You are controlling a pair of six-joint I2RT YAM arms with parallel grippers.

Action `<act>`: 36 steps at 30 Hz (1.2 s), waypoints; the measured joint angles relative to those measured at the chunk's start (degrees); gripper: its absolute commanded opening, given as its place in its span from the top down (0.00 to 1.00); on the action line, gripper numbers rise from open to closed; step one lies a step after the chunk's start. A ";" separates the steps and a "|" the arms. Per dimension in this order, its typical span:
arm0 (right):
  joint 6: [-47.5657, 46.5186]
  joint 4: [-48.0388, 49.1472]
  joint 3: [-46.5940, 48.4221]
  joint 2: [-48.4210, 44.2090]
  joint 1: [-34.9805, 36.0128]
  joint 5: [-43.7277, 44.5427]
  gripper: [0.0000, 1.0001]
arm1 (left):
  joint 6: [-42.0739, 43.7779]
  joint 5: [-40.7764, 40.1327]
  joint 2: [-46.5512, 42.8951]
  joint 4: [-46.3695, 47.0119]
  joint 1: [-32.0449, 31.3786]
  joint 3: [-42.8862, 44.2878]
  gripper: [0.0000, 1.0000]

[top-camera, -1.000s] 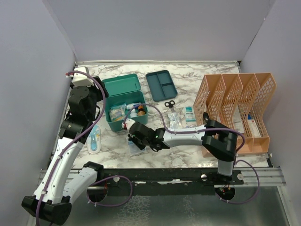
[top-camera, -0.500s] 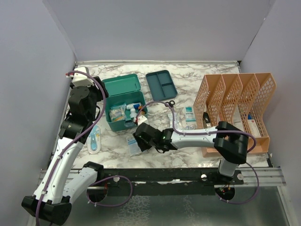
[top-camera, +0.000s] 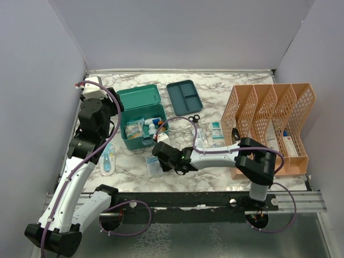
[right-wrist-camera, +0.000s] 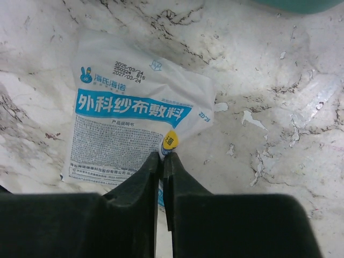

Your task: Organize the medicine kit

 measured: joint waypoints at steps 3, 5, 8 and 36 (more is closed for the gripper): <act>0.04 0.37 -0.09 -0.11 -0.26 -0.07 0.99 | 0.00 0.00 0.00 0.00 0.00 0.00 0.37; -1.18 0.98 -0.85 -0.76 -0.35 -0.35 0.99 | 0.02 0.00 0.00 0.04 0.00 0.00 0.37; -5.55 3.45 -4.79 -4.13 -0.50 -2.45 0.99 | 0.09 -0.02 0.02 0.52 0.00 0.00 0.37; -16.31 7.63 22.84 -5.09 -10.93 -9.11 0.99 | 2.23 -16.70 -0.96 16.52 0.00 -10.12 0.37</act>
